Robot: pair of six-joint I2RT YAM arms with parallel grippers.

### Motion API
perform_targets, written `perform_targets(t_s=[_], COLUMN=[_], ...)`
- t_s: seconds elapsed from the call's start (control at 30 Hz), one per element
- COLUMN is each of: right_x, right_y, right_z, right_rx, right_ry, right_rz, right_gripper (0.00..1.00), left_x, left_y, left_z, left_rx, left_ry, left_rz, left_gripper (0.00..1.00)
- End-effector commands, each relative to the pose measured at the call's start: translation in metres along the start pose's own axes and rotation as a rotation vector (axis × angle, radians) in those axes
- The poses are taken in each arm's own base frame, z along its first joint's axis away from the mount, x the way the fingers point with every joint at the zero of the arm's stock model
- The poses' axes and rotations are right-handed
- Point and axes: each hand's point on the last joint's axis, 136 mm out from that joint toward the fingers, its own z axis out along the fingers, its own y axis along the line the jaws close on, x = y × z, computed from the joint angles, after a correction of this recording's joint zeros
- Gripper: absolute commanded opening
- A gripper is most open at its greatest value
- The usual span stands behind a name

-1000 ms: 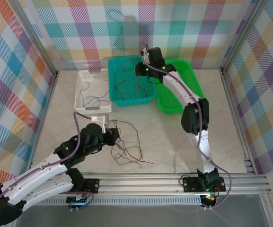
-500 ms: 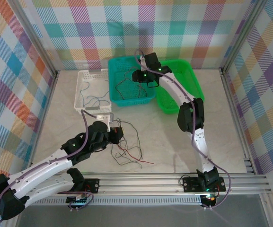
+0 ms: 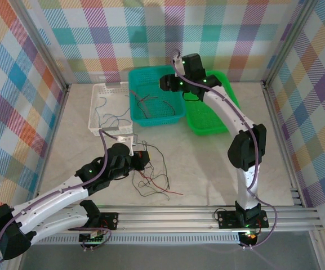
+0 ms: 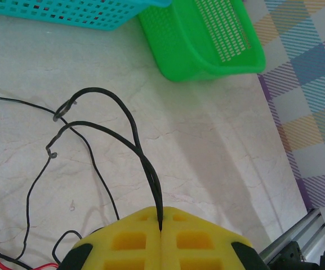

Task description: Untangle the cables

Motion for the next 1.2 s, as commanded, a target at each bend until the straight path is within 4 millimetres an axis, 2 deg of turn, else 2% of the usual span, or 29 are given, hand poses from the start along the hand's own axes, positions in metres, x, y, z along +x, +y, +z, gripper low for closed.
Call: perform_targets(t_s=[0.0, 0.1, 0.23, 0.33, 0.4, 0.5, 0.63, 0.73, 0.83, 1.0, 1.1, 1.17], right_x=[0.017, 0.026, 0.047, 0.062, 0.069, 0.069, 0.061, 0.066, 0.092, 0.146, 0.183, 0.206], right_y=[0.003, 0.007, 0.028, 0.043, 0.046, 0.047, 0.068, 0.099, 0.120, 0.124, 0.131, 0.131], right_z=[-0.001, 0.000, 0.009, 0.020, 0.028, 0.028, -0.001, -0.039, -0.076, -0.122, -0.137, -0.137], right_rx=[-0.015, -0.052, -0.126, -0.156, -0.151, -0.153, -0.242, -0.406, -0.535, -0.604, -0.654, -0.646], right_ry=[0.036, 0.061, 0.119, 0.156, 0.172, 0.167, 0.108, 0.084, 0.095, 0.064, 0.069, 0.068], right_rz=[-0.009, 0.000, -0.025, -0.055, -0.062, -0.049, -0.048, -0.071, -0.104, -0.126, -0.138, -0.143], right_gripper=[0.53, 0.53, 0.53, 0.53, 0.53, 0.53, 0.53, 0.55, 0.56, 0.60, 0.63, 0.63], left_x=[-0.005, -0.002, -0.001, -0.011, -0.019, -0.026, -0.025, -0.024, -0.026, -0.032, -0.037, -0.038], left_y=[0.001, 0.006, 0.012, 0.016, 0.015, 0.013, 0.009, 0.011, 0.008, 0.002, -0.004, -0.012], left_z=[-0.007, -0.011, -0.023, -0.044, -0.059, -0.071, -0.062, -0.049, -0.033, -0.009, 0.003, 0.010], left_rx=[0.016, 0.003, -0.022, -0.044, -0.044, -0.069, -0.083, -0.109, -0.130, -0.150, -0.123, -0.092], left_ry=[-0.032, -0.027, -0.029, -0.076, -0.110, -0.112, -0.075, -0.053, -0.025, 0.019, 0.036, 0.049], left_rz=[-0.016, -0.011, 0.005, 0.020, 0.034, 0.063, 0.067, 0.065, 0.058, 0.027, -0.022, -0.048], left_gripper=[0.00, 0.00, 0.00, 0.00, 0.00, 0.00, 0.00, 0.00, 0.00, 0.00, 0.00, 0.00])
